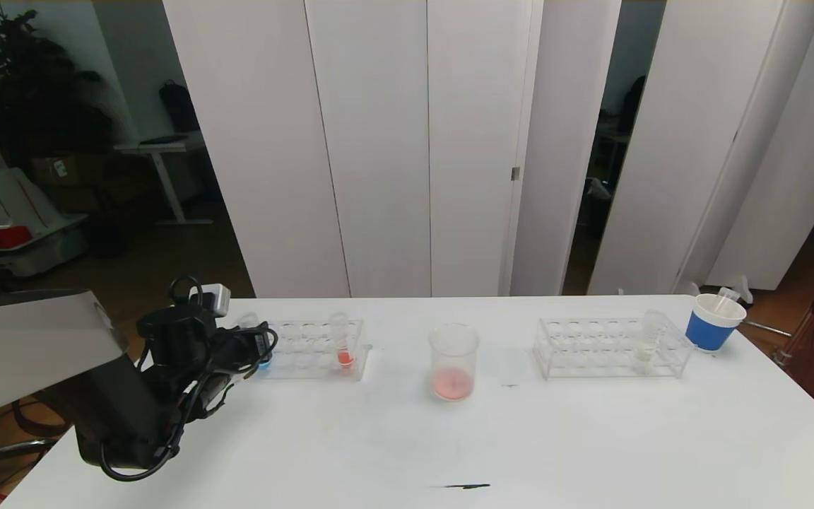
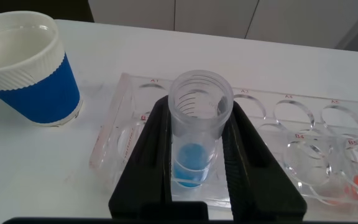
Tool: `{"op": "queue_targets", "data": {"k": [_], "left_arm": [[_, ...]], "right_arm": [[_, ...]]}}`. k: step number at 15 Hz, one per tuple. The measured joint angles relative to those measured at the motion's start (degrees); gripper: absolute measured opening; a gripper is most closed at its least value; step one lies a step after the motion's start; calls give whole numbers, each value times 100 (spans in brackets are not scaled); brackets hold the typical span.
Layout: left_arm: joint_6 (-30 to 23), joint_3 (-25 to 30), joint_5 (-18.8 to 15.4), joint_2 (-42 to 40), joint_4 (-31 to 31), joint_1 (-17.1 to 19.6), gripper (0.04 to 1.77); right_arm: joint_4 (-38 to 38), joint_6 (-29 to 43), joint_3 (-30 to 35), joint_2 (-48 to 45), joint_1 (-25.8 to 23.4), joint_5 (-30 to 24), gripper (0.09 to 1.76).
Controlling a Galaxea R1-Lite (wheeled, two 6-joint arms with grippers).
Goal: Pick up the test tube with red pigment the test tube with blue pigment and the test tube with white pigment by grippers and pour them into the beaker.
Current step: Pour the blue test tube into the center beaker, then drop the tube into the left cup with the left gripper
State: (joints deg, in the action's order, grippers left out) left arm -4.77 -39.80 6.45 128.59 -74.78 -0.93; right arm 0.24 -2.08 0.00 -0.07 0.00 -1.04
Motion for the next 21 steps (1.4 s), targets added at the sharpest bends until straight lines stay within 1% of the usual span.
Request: {"op": "queue_targets", "data": {"k": [6, 10, 14, 16, 21], "left_arm": [[20, -44, -9, -23, 13, -30, 57], [22, -41, -20, -190, 28, -39, 57], [22, -20, -30, -585, 405, -80, 57], [17, -18, -23, -805, 496, -113, 57], [102, -115, -20, -1525, 948, -161, 57]], "right_arm": [[2, 2, 0, 0, 0, 0, 175], [2, 0, 0, 0, 0, 0, 175], [0, 2, 0, 0, 0, 5, 175], [0, 0, 0, 0, 0, 0, 175], [2, 0, 0, 0, 0, 0, 175]]}}
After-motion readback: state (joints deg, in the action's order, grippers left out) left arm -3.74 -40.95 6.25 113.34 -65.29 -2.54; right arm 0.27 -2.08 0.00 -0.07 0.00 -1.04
